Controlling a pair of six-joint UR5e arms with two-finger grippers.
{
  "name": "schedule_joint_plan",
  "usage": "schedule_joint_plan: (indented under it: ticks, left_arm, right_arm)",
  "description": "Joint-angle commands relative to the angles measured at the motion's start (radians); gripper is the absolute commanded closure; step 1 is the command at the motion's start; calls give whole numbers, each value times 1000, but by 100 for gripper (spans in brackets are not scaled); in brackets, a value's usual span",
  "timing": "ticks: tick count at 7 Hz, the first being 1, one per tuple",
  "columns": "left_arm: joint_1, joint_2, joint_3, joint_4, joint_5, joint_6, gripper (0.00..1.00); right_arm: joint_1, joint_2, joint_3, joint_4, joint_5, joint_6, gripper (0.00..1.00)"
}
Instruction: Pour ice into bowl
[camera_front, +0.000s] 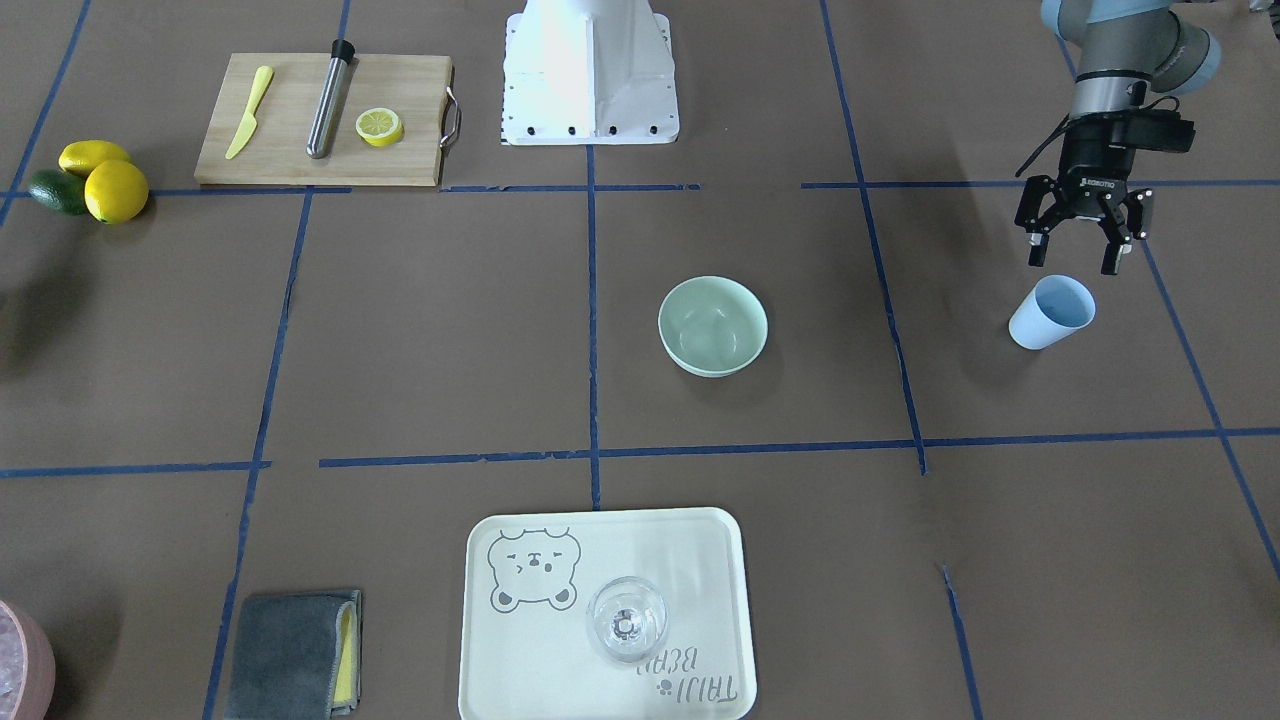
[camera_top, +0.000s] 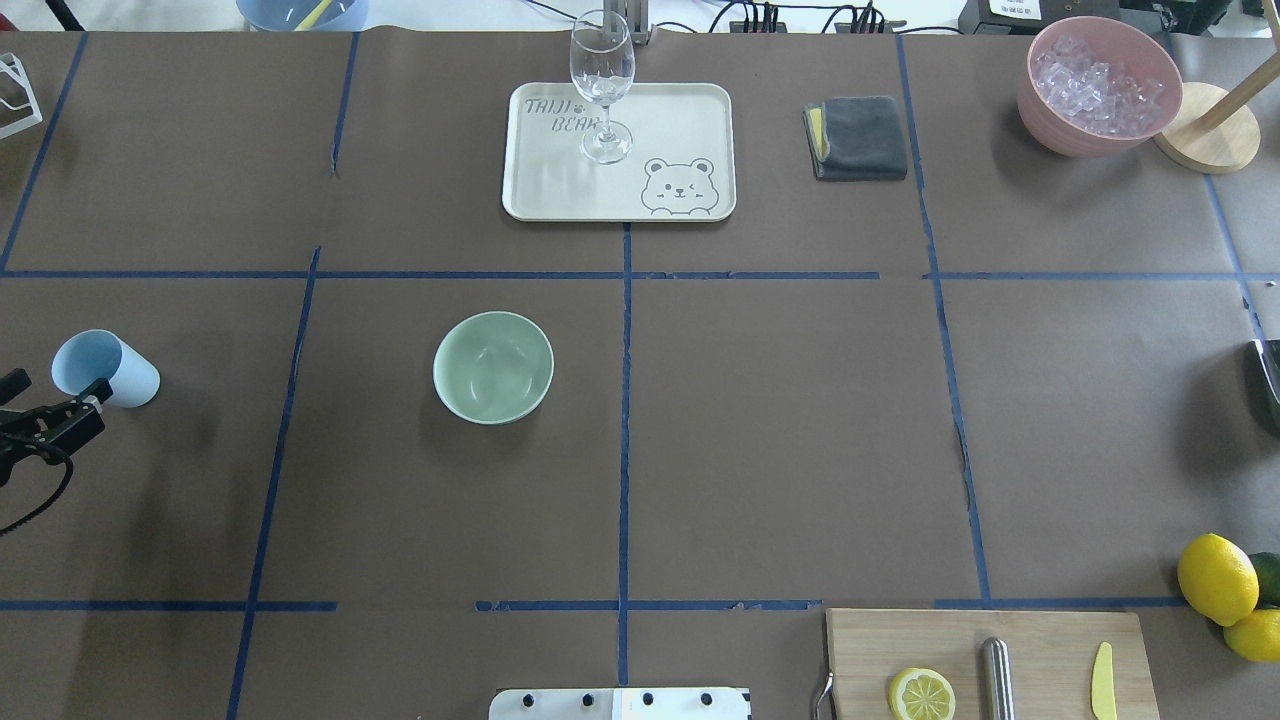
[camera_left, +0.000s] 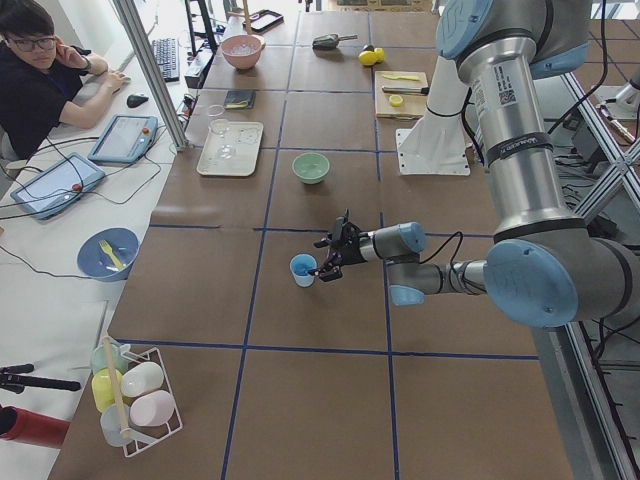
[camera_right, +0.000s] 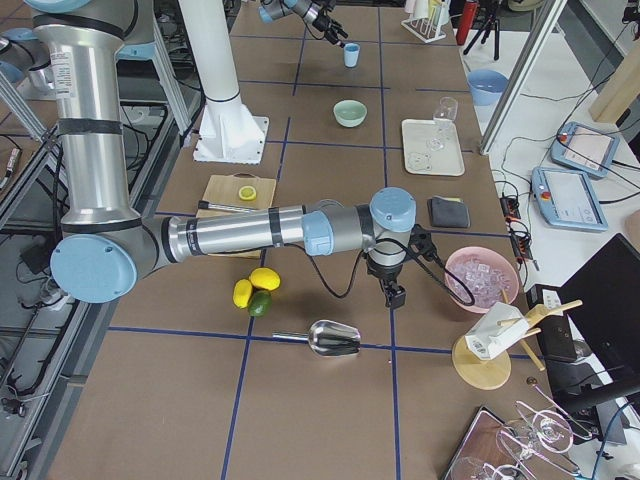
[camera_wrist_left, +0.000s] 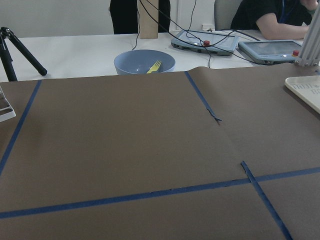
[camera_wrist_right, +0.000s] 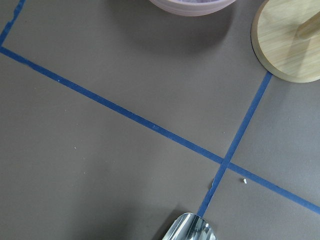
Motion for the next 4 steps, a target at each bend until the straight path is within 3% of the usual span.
schedule_joint_plan:
  ticks: [1,4]
  left_arm:
    - [97,-5,24,89,123,-99,0]
    - [105,-34,59,109,183,-114,0]
  right_arm:
    - [4,-13,6,3,-1,0,0]
    - [7,-29,15,3,-1,-2,0]
